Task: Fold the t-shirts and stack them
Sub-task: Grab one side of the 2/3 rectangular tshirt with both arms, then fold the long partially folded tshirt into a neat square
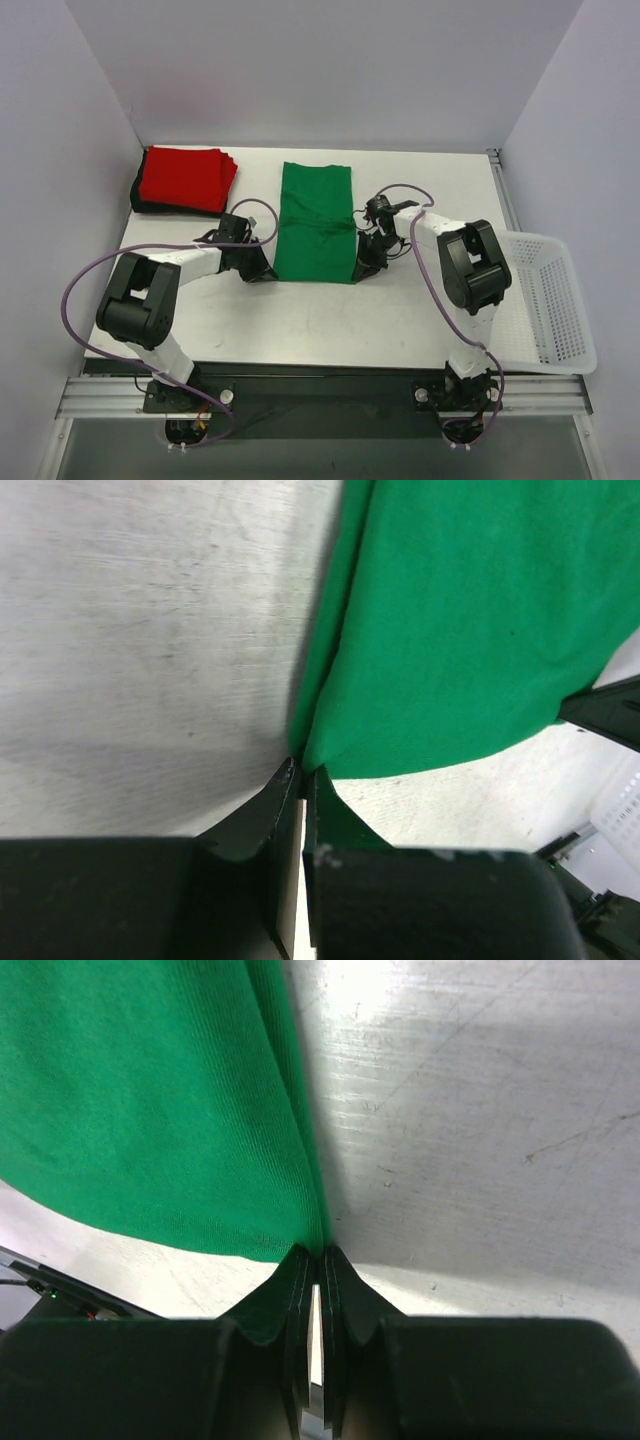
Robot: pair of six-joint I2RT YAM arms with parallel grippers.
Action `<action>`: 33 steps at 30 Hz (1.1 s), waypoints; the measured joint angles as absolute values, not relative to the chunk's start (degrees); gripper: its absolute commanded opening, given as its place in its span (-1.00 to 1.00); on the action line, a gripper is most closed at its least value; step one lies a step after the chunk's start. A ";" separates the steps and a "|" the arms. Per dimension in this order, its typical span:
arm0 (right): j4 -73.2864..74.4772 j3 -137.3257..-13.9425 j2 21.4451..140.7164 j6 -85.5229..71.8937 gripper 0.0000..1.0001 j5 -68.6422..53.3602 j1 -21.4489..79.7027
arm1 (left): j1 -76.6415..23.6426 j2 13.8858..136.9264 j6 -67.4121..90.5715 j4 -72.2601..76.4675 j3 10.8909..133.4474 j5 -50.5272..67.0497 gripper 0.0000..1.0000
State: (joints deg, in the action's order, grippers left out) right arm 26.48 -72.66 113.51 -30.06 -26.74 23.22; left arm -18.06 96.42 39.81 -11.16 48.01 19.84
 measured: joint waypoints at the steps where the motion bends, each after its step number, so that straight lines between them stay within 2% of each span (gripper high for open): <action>1: 26.48 -72.49 113.36 -30.13 -1.00 -26.74 23.18 | -18.06 96.12 39.68 -11.55 48.01 19.11 -1.00; 11: 26.55 -71.24 112.27 -30.15 -1.00 -26.39 23.22 | -18.98 93.89 38.83 -13.98 47.46 16.08 -1.00; 16: 28.27 -69.52 109.12 -30.13 -1.00 -26.28 23.75 | -20.51 89.08 38.02 -17.41 47.33 15.44 -1.00; 33: 45.76 -64.45 80.53 -32.40 -1.00 -25.74 31.53 | -25.74 57.41 38.33 -41.50 45.39 16.23 -1.00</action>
State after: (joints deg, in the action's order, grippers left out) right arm 45.76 -64.45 80.53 -32.40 -25.74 31.53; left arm -25.74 57.41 38.33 -41.50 45.39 16.23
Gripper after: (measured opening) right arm 0.045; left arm 0.112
